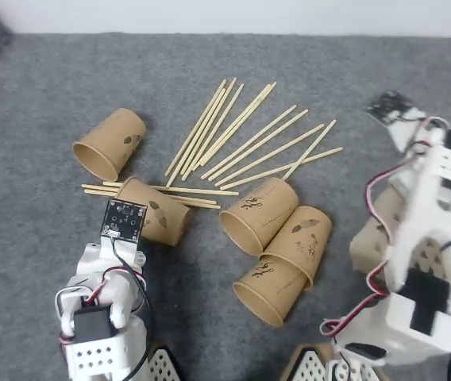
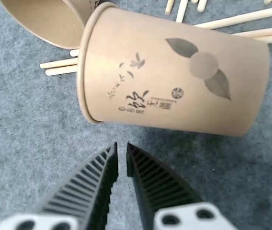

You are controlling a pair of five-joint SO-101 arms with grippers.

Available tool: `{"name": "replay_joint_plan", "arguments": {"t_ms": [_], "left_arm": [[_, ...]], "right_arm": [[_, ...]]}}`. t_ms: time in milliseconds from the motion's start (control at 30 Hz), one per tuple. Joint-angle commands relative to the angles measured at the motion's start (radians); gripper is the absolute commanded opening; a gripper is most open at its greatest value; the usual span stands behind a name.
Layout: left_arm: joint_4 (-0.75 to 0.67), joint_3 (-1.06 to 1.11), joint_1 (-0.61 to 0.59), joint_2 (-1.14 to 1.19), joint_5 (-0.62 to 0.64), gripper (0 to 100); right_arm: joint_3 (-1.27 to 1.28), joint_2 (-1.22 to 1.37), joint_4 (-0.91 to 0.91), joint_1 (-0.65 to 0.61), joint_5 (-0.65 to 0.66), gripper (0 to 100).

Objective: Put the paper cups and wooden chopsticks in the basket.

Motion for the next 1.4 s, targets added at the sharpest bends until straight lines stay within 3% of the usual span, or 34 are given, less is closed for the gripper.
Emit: {"name": "replay_joint_plan", "arguments": {"t_ms": [0,367,700,1033,1367], "left_arm": [[-0.002,-0.004,-0.006,-0.015,-0.006,4],[-0.002,-0.004,-0.006,-0.015,-0.006,4],[-0.002,-0.004,-0.006,-0.015,-0.006,4],[0.002,-0.004,-0.006,-0.015,-0.006,4],[0.002,-0.004,-0.006,-0.015,-0.006,4]], "right_arm": [[0.015,-0.004,0.002,-0.113,-0.069,20.3],[0.008,-0.025,0.108,-0.263,-0.127,20.3],[0.006,-0.174,0.226,-0.133,-0.133,20.5],[-0.002,-0.018,0.223,-0.07,-0.313,24.7],[-0.107,0.07,0.232,0.087,-0.348,24.7]]}}
